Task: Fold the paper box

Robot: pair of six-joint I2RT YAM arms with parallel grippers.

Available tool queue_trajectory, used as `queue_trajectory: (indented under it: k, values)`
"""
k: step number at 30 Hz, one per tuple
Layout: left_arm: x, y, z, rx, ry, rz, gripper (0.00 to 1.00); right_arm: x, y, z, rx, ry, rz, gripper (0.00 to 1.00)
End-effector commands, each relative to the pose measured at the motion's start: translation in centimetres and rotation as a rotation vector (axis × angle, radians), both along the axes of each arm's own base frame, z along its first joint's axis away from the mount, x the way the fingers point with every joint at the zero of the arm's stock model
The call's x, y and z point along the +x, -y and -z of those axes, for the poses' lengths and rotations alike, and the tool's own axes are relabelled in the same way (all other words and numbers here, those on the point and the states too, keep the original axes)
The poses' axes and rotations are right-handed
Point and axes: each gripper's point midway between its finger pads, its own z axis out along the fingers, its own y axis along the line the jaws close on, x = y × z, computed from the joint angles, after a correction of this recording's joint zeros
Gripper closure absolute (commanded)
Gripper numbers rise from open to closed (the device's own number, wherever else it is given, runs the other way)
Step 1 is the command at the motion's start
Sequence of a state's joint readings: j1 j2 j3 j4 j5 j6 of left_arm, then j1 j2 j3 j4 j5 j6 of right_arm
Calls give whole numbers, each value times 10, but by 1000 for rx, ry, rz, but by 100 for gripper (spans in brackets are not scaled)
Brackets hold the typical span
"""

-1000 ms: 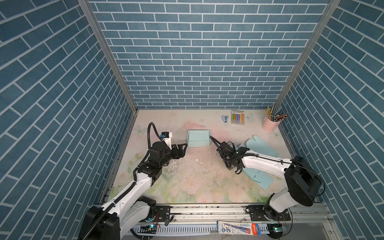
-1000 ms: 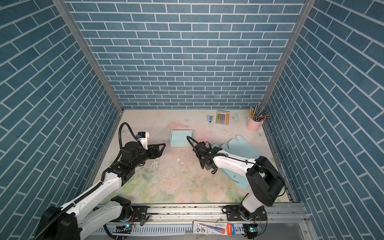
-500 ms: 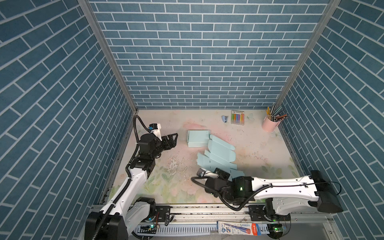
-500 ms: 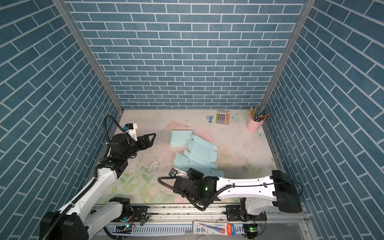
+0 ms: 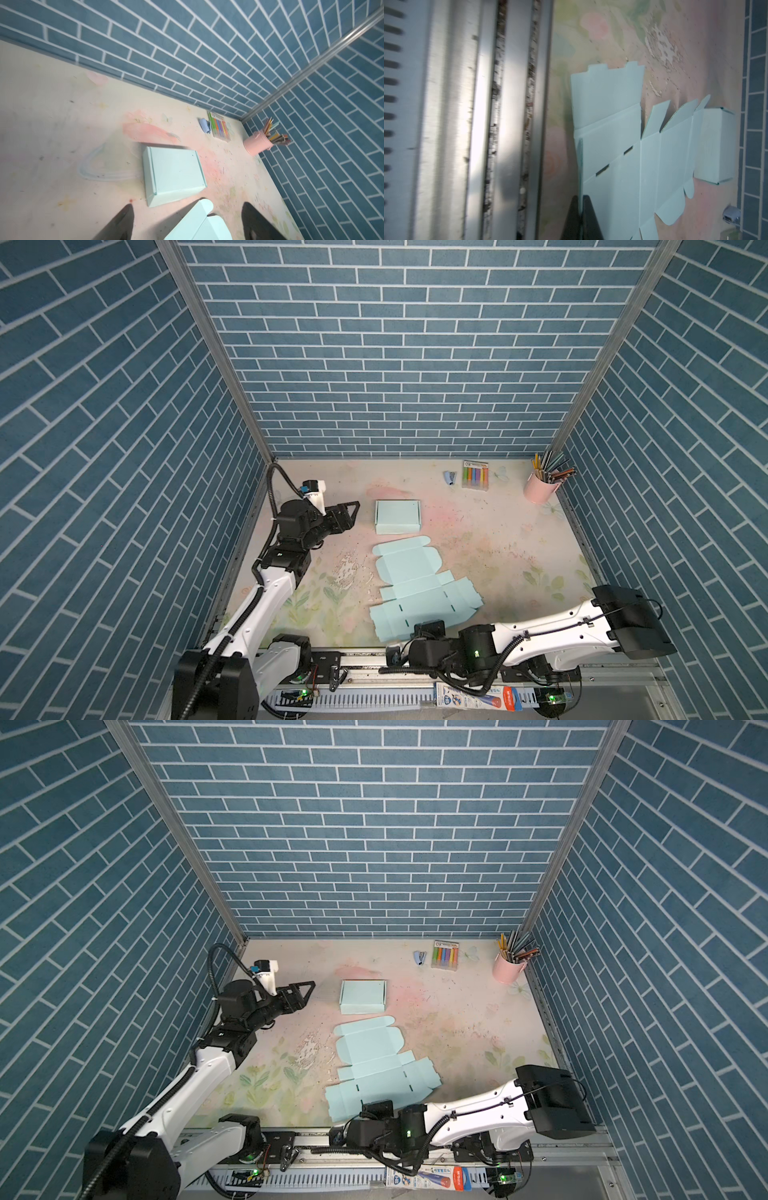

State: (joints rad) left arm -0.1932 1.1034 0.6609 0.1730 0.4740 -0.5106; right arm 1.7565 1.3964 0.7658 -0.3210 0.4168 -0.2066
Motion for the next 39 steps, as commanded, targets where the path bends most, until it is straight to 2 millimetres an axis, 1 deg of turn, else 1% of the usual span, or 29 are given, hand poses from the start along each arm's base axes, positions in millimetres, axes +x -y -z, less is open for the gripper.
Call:
queue_trajectory:
  k: [1, 4, 7, 10, 13, 14, 16, 18, 19, 20, 22, 25, 27, 31, 34, 36, 39]
  values:
    - [-1, 37, 37, 51, -74, 87, 19, -21, 10, 13, -88, -36, -56, 96]
    - [9, 54, 67, 68, -126, 108, 22, -18, 17, 17, -106, -18, -55, 96]
    - [21, 68, 89, 137, -171, 125, 23, -5, 21, 12, -54, 29, -19, 96]
    - [23, 85, 102, 157, -196, 159, 28, 6, 20, 4, -13, 64, 3, 90]
    - [17, 102, 118, 177, -227, 191, 29, 19, 18, 5, -18, 66, 43, 87]
    - [14, 106, 123, 182, -236, 196, 30, 24, 20, 9, -31, 72, 56, 83]
    - [11, 113, 136, 173, -260, 201, 30, 34, 24, 16, -59, 96, 94, 72]
    - [15, 117, 144, 167, -269, 202, 32, 46, 27, 16, -65, 140, 152, 68]
    - [18, 119, 150, 174, -277, 204, 33, 50, 25, 10, -49, 142, 186, 67]
    - [22, 122, 150, 177, -271, 204, 33, 53, 23, 4, -24, 132, 213, 66]
    - [31, 126, 153, 185, -267, 199, 33, 51, 19, -12, 68, 60, 256, 61]
    - [44, 133, 161, 202, -273, 199, 34, 42, 18, -34, 209, -76, 300, 44]
    - [54, 137, 165, 208, -271, 191, 34, 39, 20, -45, 275, -151, 345, 27]
    - [71, 142, 171, 203, -269, 163, 35, 43, 25, -67, 390, -239, 447, 23]
    - [85, 145, 173, 199, -268, 137, 35, 52, 31, -79, 478, -347, 543, 23]
    - [95, 148, 174, 200, -265, 122, 35, 63, 39, -86, 538, -424, 643, 24]
    - [110, 149, 173, 212, -256, 96, 35, 79, 61, -97, 620, -509, 794, 24]
